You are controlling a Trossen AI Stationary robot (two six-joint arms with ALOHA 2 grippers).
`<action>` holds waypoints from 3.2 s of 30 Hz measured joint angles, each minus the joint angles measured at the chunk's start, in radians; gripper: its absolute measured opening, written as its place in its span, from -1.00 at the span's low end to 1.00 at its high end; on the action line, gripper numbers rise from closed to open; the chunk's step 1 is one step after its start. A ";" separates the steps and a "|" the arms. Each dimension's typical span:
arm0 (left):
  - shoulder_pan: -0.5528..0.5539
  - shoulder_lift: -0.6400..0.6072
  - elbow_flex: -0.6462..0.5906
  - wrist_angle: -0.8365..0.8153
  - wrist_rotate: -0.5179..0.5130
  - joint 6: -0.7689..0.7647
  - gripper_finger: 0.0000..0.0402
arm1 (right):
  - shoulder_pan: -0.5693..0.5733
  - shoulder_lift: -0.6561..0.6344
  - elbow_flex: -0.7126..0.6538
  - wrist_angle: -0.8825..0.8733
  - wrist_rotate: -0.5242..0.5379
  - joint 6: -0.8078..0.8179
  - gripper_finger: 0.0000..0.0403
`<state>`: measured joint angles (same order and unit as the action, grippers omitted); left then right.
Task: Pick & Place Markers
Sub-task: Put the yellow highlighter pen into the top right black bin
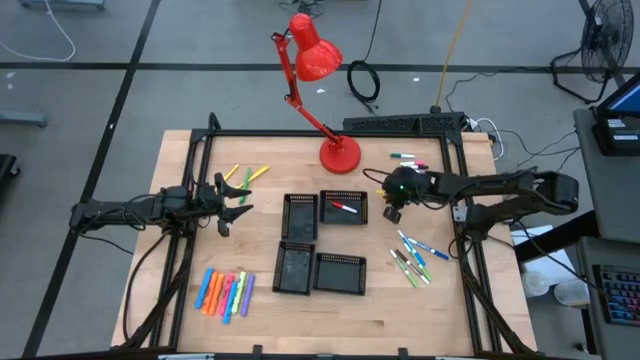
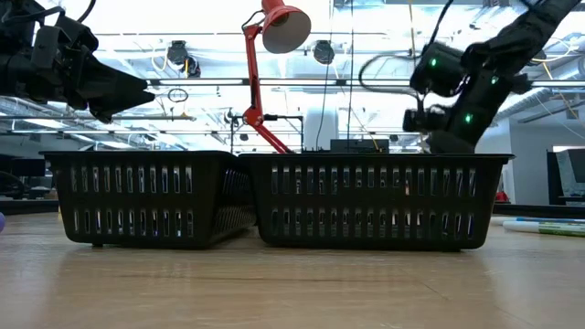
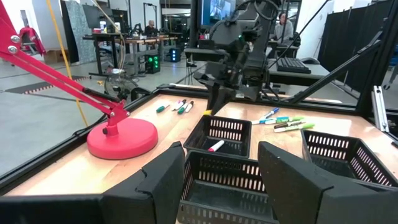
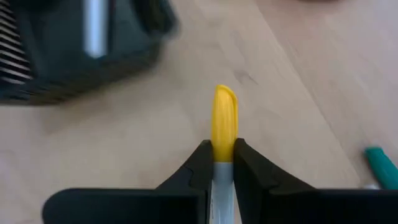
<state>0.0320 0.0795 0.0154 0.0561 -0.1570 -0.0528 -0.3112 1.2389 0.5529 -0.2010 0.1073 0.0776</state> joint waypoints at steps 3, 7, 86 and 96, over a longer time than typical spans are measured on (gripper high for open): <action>0.000 0.000 0.000 0.000 0.000 0.000 0.04 | 0.041 -0.028 -0.002 0.002 -0.001 -0.001 -0.85; 0.000 0.000 0.000 0.000 0.000 0.000 0.04 | 0.081 -0.055 0.000 0.003 -0.001 -0.003 -0.85; 0.000 0.000 0.000 -0.001 0.000 0.000 0.04 | 0.273 0.442 0.232 0.493 0.018 -0.148 -0.84; 0.000 0.000 0.000 -0.001 0.000 0.000 0.04 | 0.272 0.442 0.232 0.487 0.021 -0.150 -0.83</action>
<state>0.0322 0.0795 0.0154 0.0555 -0.1570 -0.0528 -0.0391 1.6810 0.7853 0.2865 0.1280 -0.0723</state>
